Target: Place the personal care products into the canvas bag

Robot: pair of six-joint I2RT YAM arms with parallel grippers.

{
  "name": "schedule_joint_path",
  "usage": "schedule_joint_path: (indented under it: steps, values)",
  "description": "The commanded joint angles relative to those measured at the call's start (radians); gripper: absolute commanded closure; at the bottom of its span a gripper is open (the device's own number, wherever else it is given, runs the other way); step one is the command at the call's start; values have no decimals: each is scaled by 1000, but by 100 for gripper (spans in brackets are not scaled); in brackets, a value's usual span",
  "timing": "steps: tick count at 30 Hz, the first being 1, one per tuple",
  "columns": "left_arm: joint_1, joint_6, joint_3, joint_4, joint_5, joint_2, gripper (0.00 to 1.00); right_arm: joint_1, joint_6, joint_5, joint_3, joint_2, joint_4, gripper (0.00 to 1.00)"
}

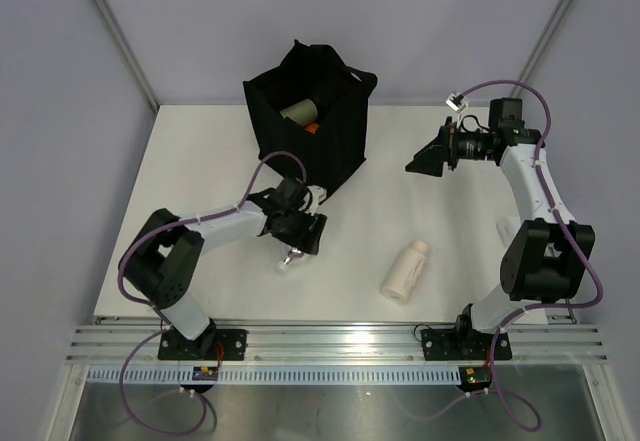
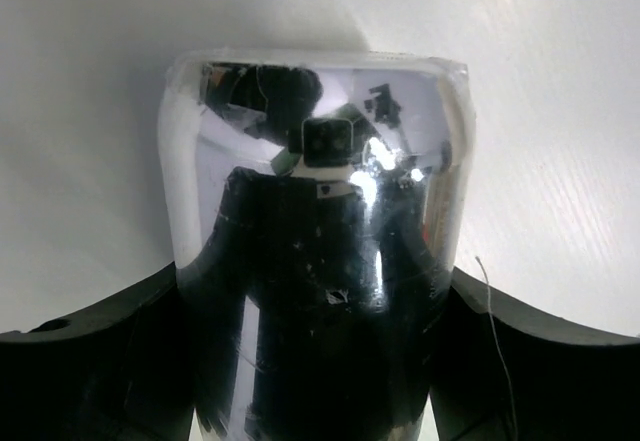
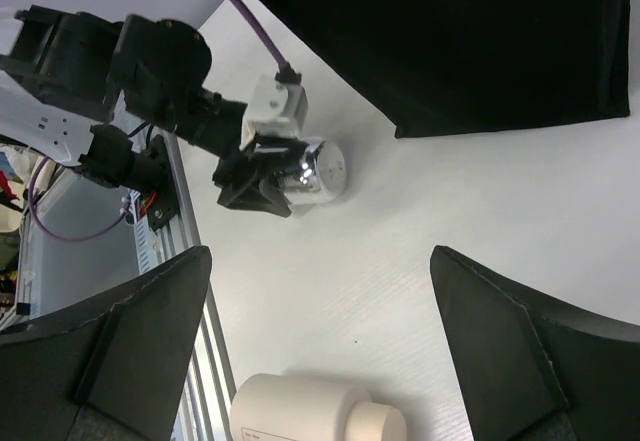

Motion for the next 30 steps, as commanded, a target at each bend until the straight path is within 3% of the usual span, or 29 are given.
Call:
schedule_joint_path:
  steps: [1, 11, 20, 24, 30]
  values:
    - [82, -116, -53, 151, 197, -111, 100, -6, -20, -9, -9, 7, 1, 1]
    - [251, -244, -167, 303, 445, -209, 100, -6, -28, -6, -29, 4, -4, 1]
    - [517, -629, -360, 659, 738, -353, 100, -6, -59, 5, -27, 22, -42, 0]
    - [554, -832, -334, 805, 740, -457, 100, -6, -91, 19, -29, 24, -64, 1]
    - [555, -901, -102, 813, 607, -529, 100, -6, -109, 34, -29, 33, -76, 0]
